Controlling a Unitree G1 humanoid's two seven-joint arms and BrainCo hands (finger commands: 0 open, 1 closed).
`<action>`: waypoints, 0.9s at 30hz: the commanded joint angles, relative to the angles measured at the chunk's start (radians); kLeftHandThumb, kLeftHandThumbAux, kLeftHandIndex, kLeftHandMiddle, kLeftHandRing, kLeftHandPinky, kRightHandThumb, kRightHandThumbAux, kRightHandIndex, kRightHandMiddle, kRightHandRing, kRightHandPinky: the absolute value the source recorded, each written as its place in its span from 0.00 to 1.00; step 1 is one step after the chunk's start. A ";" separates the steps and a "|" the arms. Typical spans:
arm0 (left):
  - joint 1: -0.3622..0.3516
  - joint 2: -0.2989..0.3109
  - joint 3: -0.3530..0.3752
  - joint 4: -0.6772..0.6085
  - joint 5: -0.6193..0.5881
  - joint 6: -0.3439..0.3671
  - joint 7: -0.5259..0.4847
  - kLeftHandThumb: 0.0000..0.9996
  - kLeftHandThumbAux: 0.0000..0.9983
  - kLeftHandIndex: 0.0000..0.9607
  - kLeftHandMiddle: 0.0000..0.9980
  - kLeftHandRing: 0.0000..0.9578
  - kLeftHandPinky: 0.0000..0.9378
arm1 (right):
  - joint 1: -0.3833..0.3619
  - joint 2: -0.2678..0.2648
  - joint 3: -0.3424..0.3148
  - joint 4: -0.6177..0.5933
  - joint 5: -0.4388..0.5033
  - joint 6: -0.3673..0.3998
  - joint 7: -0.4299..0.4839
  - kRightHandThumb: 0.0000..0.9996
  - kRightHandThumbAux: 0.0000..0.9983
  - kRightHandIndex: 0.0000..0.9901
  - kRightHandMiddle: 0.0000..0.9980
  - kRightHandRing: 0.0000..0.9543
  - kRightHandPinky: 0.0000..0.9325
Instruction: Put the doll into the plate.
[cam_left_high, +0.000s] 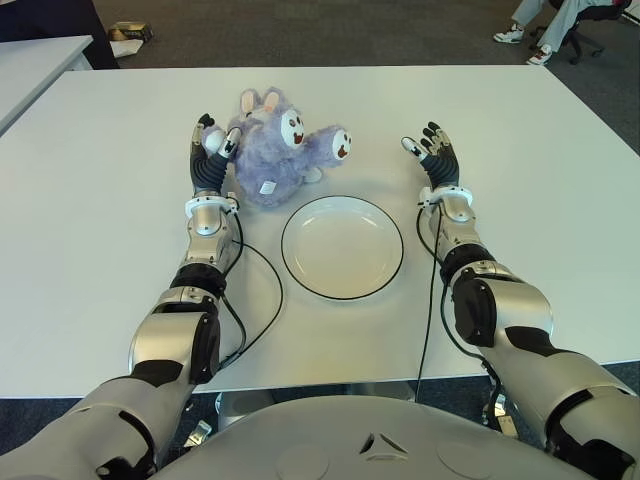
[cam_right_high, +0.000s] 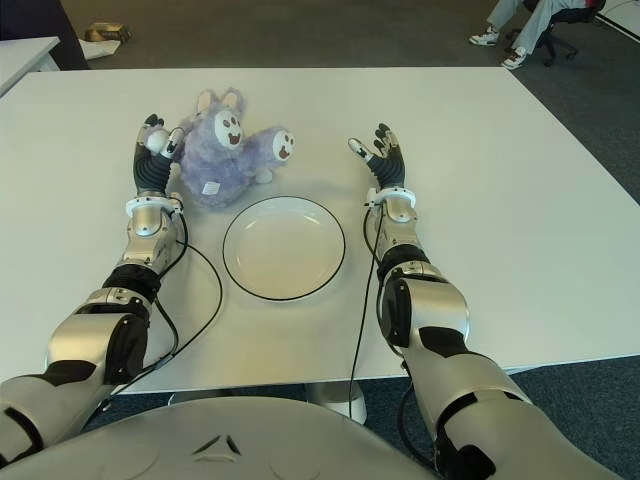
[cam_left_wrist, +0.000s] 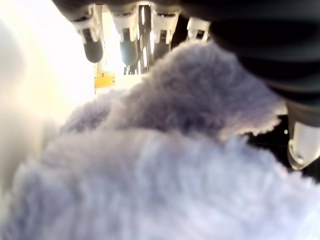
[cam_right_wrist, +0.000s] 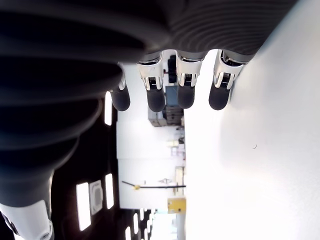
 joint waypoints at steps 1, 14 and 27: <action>0.119 -0.041 -0.019 0.063 0.019 0.015 -0.001 0.00 0.48 0.00 0.09 0.08 0.04 | 0.082 0.026 -0.004 0.049 0.006 0.049 0.001 0.07 0.67 0.02 0.03 0.03 0.04; 0.123 -0.042 -0.020 0.065 0.022 0.007 0.007 0.00 0.48 0.00 0.09 0.08 0.02 | 0.084 0.025 -0.004 0.049 0.005 0.049 0.001 0.06 0.67 0.02 0.03 0.03 0.04; 0.124 -0.044 -0.020 0.065 0.021 0.006 0.007 0.00 0.48 0.00 0.10 0.08 0.03 | 0.087 0.023 -0.004 0.049 0.005 0.046 0.002 0.06 0.67 0.02 0.03 0.03 0.05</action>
